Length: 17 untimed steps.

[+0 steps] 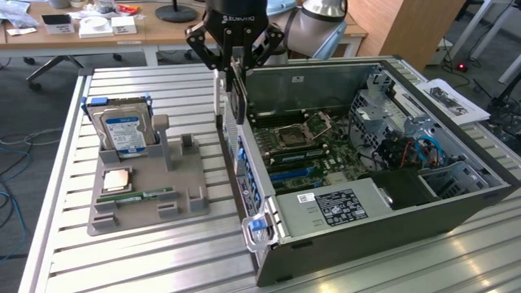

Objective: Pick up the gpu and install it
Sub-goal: 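Pick up the gpu and move the gpu toward the slot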

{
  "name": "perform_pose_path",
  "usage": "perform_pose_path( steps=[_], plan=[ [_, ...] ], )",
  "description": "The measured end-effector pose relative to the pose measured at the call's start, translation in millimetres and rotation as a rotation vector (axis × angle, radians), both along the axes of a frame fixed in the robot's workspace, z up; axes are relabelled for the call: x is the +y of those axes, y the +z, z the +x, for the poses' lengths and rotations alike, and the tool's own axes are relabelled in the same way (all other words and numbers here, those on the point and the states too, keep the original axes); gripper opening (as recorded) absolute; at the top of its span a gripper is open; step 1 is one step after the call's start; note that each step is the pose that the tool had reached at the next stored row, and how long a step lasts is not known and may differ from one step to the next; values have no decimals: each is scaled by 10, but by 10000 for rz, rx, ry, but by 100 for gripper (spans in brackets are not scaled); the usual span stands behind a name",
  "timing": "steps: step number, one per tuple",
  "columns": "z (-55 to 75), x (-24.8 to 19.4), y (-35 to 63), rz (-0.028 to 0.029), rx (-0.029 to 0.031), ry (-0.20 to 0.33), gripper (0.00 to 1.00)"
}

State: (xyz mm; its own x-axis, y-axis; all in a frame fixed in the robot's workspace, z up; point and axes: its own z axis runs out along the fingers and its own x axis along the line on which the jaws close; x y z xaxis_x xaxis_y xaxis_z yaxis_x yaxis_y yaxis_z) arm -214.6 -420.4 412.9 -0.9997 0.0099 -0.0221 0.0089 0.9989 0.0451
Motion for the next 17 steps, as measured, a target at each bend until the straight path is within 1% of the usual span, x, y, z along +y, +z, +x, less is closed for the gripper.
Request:
perform_pose_path(
  steps=[17],
  plan=[
    [421, 0, 1, 5, 2, 0, 27]
  ],
)
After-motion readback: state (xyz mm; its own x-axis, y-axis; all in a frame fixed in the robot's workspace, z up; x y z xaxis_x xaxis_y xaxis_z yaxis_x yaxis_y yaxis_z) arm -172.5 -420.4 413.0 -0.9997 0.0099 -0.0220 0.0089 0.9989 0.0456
